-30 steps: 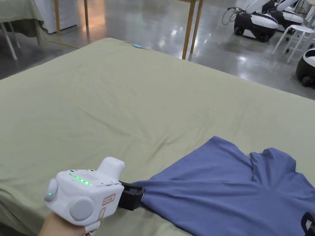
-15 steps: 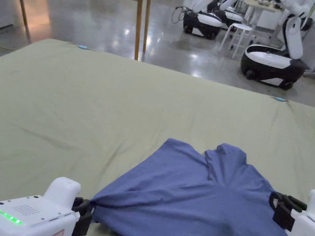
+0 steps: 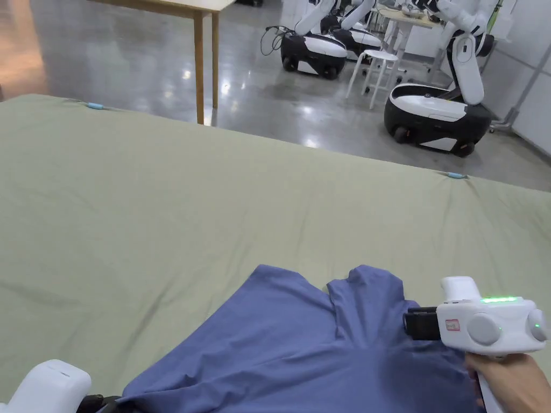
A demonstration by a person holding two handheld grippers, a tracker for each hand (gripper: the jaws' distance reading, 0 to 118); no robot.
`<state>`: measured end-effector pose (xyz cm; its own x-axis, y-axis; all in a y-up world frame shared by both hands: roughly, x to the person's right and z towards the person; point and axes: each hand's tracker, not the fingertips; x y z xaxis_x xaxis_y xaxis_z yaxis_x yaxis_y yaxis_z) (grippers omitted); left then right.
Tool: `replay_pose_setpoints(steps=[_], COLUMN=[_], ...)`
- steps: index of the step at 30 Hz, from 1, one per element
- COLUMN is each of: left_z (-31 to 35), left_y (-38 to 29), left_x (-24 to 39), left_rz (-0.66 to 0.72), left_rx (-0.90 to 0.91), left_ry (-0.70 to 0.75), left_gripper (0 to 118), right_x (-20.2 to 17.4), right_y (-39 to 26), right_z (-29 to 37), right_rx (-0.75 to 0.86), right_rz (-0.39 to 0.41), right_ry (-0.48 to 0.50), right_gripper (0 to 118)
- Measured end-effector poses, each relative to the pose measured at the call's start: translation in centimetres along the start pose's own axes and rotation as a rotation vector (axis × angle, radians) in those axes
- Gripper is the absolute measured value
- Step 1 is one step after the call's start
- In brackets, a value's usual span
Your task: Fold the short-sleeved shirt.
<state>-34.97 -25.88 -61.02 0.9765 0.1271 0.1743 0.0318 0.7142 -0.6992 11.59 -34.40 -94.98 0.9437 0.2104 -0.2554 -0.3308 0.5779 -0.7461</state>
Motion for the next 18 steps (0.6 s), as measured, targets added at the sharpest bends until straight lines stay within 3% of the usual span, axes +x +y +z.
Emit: replay_pose_setpoints(steps=[1, 2, 3, 4, 5, 10, 18], left_z=[0.0, -0.1, -0.1, -0.1, -0.2, -0.2, 1.0], left_y=[0.0, 0.1, 0.0, 0.0, 0.1, 0.1, 0.4], left_x=[0.0, -0.1, -0.1, -0.1, 0.0, 0.1, 2.1], left_rz=[0.002, 0.005, 0.007, 0.008, 0.007, 0.018, 0.053], left_rx=[0.000, -0.001, -0.002, -0.004, -0.005, 0.008, 0.078], left_ry=[0.001, 0.001, 0.004, 0.008, 0.014, 0.043, 0.101], left_gripper=[5, 5, 5, 5, 5, 5, 5], right_x=[-0.1, -0.6, -0.2, 0.0, -0.4, -1.1, 0.0], right_y=[-0.3, -0.7, -1.0, -1.2, -1.1, -0.8, -3.6], right_z=[-0.6, -0.6, 0.0, 0.7, 1.8, 7.3, 20.5], right_rx=[-0.029, -0.085, -0.049, -0.017, 0.019, 0.098, 0.341], right_rz=[0.004, -0.030, -0.125, -0.185, -0.184, -0.110, -0.149], right_ry=[0.006, 0.036, 0.122, 0.147, 0.078, 0.088, 0.184], right_gripper=[111, 92, 75, 47, 4, 4, 4])
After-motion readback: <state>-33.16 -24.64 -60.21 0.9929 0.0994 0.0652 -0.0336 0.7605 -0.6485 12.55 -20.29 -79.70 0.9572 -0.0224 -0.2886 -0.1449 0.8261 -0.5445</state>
